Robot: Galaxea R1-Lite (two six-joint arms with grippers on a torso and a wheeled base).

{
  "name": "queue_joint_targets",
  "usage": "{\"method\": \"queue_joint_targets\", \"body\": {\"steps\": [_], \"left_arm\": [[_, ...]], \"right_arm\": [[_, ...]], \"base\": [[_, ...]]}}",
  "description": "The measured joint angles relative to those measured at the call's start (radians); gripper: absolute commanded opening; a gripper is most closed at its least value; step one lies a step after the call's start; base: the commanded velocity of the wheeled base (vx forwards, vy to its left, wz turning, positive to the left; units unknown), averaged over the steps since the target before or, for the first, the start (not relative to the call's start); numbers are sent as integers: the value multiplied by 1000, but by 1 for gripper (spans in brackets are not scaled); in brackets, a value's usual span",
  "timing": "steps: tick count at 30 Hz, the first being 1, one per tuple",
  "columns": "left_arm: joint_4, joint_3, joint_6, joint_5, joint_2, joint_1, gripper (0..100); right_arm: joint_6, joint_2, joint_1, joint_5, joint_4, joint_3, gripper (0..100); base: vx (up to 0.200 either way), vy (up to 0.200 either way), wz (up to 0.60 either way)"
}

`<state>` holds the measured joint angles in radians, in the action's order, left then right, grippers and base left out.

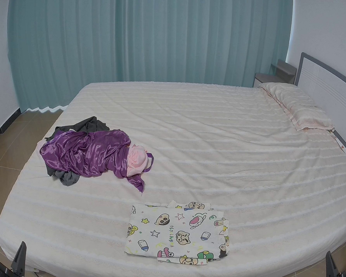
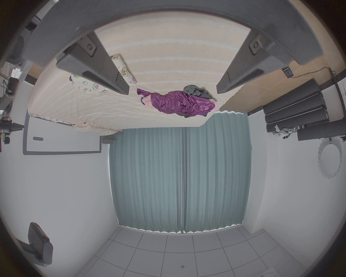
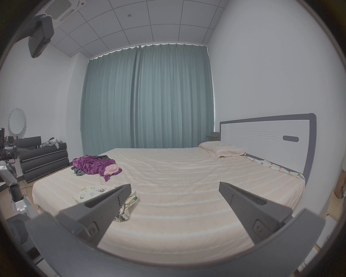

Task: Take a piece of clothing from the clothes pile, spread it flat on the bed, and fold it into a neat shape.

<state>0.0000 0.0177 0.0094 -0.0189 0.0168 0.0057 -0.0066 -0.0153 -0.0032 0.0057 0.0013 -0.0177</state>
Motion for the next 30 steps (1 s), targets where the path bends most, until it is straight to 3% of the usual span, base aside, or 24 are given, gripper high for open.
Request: {"method": "queue_joint_targets", "body": {"steps": [30], "left_arm": [[-1, 0, -3, -1, -1, 0, 100]], "right_arm": [[1, 0, 3, 0, 0, 0, 100]], "base": [[0, 0, 0]]}}
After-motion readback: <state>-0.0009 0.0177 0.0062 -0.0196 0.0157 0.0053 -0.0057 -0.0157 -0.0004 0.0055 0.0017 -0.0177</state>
